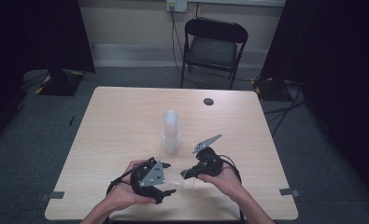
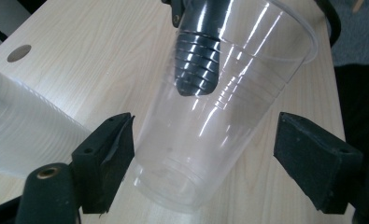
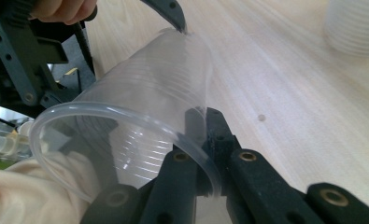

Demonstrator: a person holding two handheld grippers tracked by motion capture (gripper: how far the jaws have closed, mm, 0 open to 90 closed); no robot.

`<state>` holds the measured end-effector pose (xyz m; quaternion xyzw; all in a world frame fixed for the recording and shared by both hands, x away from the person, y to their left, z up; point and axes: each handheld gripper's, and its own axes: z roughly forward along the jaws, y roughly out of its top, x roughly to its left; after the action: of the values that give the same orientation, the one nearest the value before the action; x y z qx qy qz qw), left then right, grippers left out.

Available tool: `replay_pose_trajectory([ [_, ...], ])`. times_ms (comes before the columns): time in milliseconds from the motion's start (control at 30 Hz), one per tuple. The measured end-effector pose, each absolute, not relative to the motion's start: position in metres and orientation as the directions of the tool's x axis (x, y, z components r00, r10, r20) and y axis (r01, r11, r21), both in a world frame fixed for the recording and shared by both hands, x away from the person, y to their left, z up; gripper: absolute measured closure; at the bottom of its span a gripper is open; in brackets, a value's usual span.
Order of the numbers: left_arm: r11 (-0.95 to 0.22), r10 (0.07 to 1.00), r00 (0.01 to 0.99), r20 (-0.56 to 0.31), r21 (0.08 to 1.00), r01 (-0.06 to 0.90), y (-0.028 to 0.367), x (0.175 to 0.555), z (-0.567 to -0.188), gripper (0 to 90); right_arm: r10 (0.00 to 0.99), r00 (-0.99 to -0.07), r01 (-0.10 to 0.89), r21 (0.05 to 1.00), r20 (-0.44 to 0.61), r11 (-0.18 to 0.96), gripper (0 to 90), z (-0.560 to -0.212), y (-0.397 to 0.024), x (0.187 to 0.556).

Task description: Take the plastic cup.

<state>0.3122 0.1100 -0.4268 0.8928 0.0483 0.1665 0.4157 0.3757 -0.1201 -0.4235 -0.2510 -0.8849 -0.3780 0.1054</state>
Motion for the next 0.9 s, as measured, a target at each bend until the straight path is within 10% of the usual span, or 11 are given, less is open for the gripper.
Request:
replay_pose_trajectory([
  [900, -0.676, 0.204, 0.919, 0.338, 0.728, -0.118, 0.092, 0.306, -0.429, 22.4, 0.4, -0.797, 0.603, 0.57, 0.452, 0.558, 90.0, -0.427, -0.104, 0.376],
])
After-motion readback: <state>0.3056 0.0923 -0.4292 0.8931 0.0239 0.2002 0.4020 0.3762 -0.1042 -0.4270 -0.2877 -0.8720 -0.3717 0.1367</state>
